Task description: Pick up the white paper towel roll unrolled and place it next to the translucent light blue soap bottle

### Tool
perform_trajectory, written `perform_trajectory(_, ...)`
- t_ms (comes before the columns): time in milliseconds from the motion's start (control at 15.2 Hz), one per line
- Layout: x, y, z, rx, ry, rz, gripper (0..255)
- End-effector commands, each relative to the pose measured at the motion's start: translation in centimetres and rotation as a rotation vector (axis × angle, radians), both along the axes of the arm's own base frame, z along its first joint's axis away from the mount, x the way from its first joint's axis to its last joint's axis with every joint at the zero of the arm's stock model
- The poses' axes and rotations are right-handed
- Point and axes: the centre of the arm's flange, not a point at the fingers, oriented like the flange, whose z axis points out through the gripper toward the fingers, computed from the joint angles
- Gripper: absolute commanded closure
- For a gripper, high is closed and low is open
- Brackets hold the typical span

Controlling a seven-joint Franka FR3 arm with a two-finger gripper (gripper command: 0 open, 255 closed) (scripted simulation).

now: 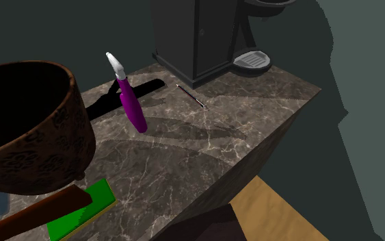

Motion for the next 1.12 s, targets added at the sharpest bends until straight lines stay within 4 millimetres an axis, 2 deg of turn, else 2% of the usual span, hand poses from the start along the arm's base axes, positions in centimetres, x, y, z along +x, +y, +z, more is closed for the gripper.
perform_trajectory(0,0.0,0.0,0.0,0.000,0.000,0.000,0)
perform_trajectory(330,0.0,0.0,0.0,0.000,0.000,0.000,0)
perform_trajectory(594,0.2,-0.2,5.0,0.000,0.000,0.000,0)
perform_trajectory(1056,0.2,-0.2,5.0,0.000,0.000,0.000,0)
